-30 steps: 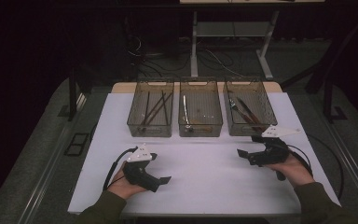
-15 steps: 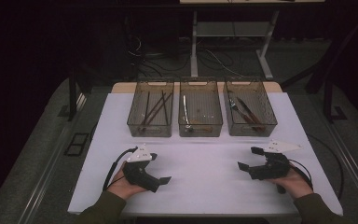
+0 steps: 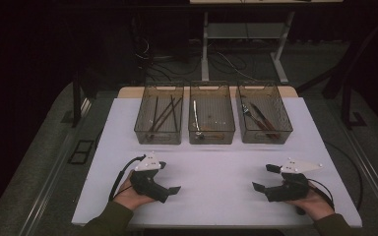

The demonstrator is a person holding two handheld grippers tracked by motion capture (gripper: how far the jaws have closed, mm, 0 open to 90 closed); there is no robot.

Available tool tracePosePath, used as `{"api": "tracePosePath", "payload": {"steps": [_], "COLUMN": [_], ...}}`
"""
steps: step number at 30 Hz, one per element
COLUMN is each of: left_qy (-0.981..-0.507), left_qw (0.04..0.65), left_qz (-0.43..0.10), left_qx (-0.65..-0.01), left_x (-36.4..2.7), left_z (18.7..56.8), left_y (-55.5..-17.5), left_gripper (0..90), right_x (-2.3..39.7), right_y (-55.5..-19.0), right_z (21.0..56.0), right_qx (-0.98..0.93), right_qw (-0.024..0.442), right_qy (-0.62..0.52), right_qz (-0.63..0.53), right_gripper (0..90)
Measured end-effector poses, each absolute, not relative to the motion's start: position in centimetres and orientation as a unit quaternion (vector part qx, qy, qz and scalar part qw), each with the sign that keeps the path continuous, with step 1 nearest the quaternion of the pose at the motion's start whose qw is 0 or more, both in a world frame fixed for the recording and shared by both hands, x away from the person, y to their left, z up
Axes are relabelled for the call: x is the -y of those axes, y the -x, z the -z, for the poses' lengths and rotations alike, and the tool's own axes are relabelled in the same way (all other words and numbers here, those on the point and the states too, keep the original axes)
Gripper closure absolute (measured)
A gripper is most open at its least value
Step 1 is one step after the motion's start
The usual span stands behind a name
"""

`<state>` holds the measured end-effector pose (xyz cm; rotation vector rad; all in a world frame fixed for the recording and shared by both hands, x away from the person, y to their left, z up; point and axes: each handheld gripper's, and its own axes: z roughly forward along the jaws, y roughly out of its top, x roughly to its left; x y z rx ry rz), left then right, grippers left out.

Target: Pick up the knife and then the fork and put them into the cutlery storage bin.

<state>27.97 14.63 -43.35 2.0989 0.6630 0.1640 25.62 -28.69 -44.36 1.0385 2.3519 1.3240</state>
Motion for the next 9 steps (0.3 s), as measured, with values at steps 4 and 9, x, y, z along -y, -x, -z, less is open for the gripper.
{"api": "tracePosePath", "payload": {"steps": [4,9], "left_qy": [-0.85,-0.851], "left_qw": [0.449,0.449], "left_qz": [-0.066,-0.066], "left_qx": [-0.268,-0.265], "left_x": [-14.58,-14.56], "left_z": [43.37,43.37], "left_y": [-27.96,-27.96], "left_gripper": [0.0,0.0], "right_x": [28.68,28.64], "right_y": [-25.58,-25.53], "right_z": [44.38,44.4], "right_qx": [-0.807,-0.807], "right_qw": [0.122,0.121], "right_qy": [-0.357,-0.356], "right_qz": [-0.455,-0.455], "right_gripper": [14.3,14.3]}}
